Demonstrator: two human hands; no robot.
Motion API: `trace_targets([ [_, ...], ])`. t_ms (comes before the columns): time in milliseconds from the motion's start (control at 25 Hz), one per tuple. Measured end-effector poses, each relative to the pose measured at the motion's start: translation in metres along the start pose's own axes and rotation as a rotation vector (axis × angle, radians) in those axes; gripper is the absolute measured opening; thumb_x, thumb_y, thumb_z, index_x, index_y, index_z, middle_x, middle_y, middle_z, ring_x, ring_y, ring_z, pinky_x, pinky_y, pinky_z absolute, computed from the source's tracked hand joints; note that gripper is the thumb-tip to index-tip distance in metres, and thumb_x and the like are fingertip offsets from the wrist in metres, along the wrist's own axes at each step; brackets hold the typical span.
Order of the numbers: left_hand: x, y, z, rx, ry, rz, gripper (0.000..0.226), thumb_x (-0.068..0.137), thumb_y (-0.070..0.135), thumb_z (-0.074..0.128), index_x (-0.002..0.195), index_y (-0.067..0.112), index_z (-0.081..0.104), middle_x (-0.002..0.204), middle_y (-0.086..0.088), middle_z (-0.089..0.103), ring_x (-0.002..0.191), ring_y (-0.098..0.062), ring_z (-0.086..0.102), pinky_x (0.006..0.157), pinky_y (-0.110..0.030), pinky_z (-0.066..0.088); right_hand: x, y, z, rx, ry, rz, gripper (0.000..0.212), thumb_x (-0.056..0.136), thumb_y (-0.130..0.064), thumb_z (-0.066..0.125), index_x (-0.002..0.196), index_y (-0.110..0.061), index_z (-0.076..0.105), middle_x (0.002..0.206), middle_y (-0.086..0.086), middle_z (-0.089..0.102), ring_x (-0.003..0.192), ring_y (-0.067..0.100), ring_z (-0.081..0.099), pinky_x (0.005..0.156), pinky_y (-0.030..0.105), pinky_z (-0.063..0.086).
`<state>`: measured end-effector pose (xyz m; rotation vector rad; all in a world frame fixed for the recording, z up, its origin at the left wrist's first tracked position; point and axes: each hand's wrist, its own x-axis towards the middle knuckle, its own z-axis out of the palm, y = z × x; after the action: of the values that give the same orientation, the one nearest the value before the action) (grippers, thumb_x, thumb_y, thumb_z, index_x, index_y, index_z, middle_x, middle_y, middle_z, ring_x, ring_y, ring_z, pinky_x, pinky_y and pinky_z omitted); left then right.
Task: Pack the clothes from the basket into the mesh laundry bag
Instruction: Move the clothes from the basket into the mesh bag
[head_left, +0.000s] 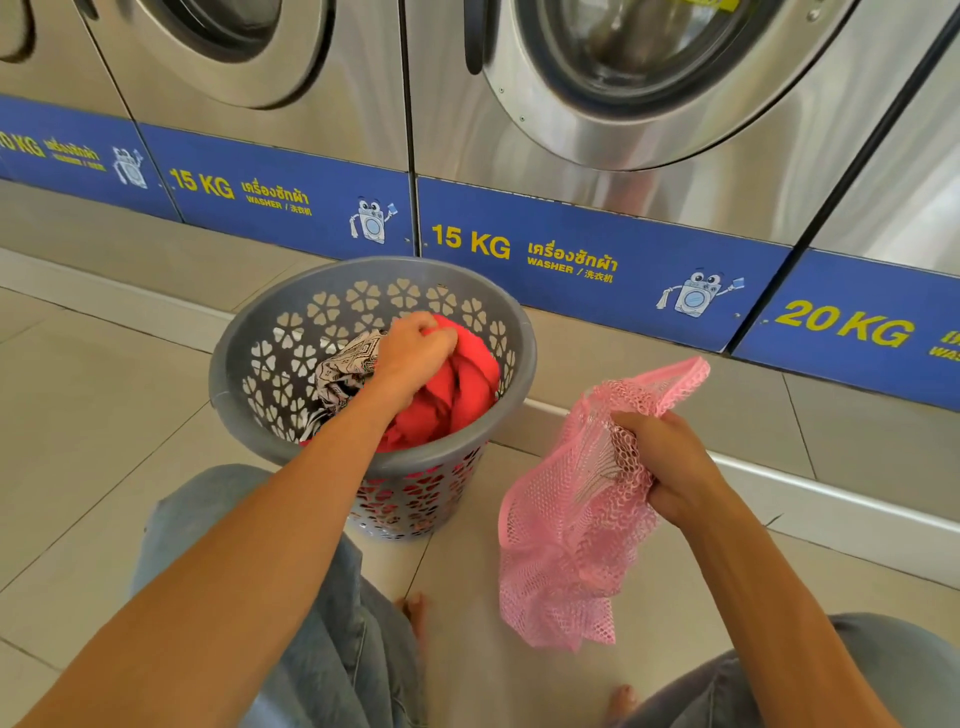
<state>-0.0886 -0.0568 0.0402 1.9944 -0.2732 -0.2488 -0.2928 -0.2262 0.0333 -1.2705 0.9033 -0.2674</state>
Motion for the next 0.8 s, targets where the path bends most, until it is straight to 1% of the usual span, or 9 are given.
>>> trace_targets([
  [160, -0.012, 0.058, -0.030, -0.659, -0.007, -0.045, 0.021, 0.059, 0.018, 0.062, 0.080, 0.021, 0.061, 0.083, -0.002, 0.059, 0.078, -0.018, 0.054, 0.069, -0.033, 0.041, 0.000, 0.001, -0.006, 0.006, 0.000, -0.010, 0.026, 0.099, -0.010, 0.055, 0.123, -0.006, 0.061, 0.099, 0.015, 0.073, 0.079, 0.029, 0.070, 0.063, 0.036, 0.055],
  [280, -0.025, 0.070, -0.035, -0.748, -0.280, -0.076, 0.020, 0.074, 0.017, 0.057, 0.089, 0.013, 0.071, 0.085, -0.004, 0.073, 0.074, -0.019, 0.067, 0.071, -0.027, 0.053, 0.003, 0.005, -0.013, 0.026, 0.035, -0.020, 0.024, 0.097, -0.007, 0.056, 0.120, -0.004, 0.063, 0.091, 0.015, 0.073, 0.070, 0.025, 0.071, 0.056, 0.033, 0.055],
  [360, -0.039, 0.066, -0.018, -0.643, -0.433, -0.176, 0.018, 0.083, 0.011, 0.053, 0.084, 0.014, 0.071, 0.076, -0.004, 0.073, 0.066, -0.019, 0.067, 0.067, -0.026, 0.053, 0.001, 0.006, -0.016, 0.027, 0.038, -0.036, 0.022, 0.095, -0.002, 0.056, 0.114, 0.000, 0.066, 0.080, 0.012, 0.073, 0.058, 0.019, 0.069, 0.048, 0.028, 0.053],
  [400, -0.043, 0.060, -0.004, -0.496, -0.440, -0.191, 0.015, 0.083, 0.010, 0.055, 0.086, 0.014, 0.069, 0.076, -0.004, 0.071, 0.066, -0.019, 0.064, 0.065, -0.027, 0.050, 0.001, 0.007, -0.018, 0.024, 0.038, -0.041, 0.022, 0.094, 0.000, 0.056, 0.113, 0.002, 0.067, 0.079, 0.013, 0.072, 0.056, 0.017, 0.069, 0.046, 0.027, 0.053],
  [520, -0.045, 0.033, 0.034, 0.020, -0.241, -0.050, 0.033, 0.074, 0.013, 0.067, 0.106, 0.019, 0.064, 0.092, 0.001, 0.066, 0.079, -0.017, 0.059, 0.066, -0.027, 0.044, 0.001, 0.004, -0.020, 0.022, 0.060, -0.043, 0.022, 0.093, -0.003, 0.058, 0.114, 0.000, 0.066, 0.088, 0.017, 0.073, 0.064, 0.023, 0.070, 0.052, 0.032, 0.056],
  [600, -0.042, 0.024, 0.040, 0.238, -0.187, 0.070, 0.049, 0.070, 0.025, 0.073, 0.118, 0.026, 0.060, 0.110, 0.003, 0.062, 0.099, -0.019, 0.058, 0.082, -0.029, 0.045, 0.001, 0.002, -0.020, 0.030, 0.058, -0.039, 0.022, 0.095, -0.007, 0.058, 0.116, -0.003, 0.063, 0.097, 0.019, 0.073, 0.076, 0.030, 0.071, 0.064, 0.038, 0.060],
  [680, -0.039, 0.020, 0.037, 0.417, -0.306, 0.079, 0.073, 0.063, 0.043, 0.075, 0.131, 0.036, 0.051, 0.128, -0.001, 0.054, 0.116, -0.024, 0.052, 0.101, -0.035, 0.043, 0.000, 0.001, -0.020, 0.036, 0.046, -0.033, 0.024, 0.096, -0.008, 0.058, 0.118, -0.004, 0.062, 0.102, 0.020, 0.073, 0.087, 0.035, 0.072, 0.071, 0.043, 0.061],
  [720, -0.039, 0.020, 0.035, 0.443, -0.402, 0.010, 0.079, 0.061, 0.047, 0.076, 0.135, 0.039, 0.047, 0.131, 0.000, 0.053, 0.119, -0.024, 0.052, 0.105, -0.038, 0.042, 0.000, 0.001, -0.021, 0.034, 0.038, -0.031, 0.024, 0.096, -0.009, 0.057, 0.119, -0.005, 0.062, 0.102, 0.019, 0.074, 0.088, 0.035, 0.073, 0.071, 0.043, 0.061],
  [800, -0.042, 0.021, 0.032, 0.344, -0.550, -0.125, 0.067, 0.067, 0.038, 0.079, 0.127, 0.036, 0.051, 0.121, 0.006, 0.062, 0.110, -0.020, 0.059, 0.102, -0.038, 0.047, -0.002, 0.001, -0.022, 0.030, 0.022, -0.032, 0.022, 0.097, -0.009, 0.057, 0.118, -0.007, 0.063, 0.099, 0.016, 0.074, 0.084, 0.032, 0.073, 0.066, 0.039, 0.059],
])
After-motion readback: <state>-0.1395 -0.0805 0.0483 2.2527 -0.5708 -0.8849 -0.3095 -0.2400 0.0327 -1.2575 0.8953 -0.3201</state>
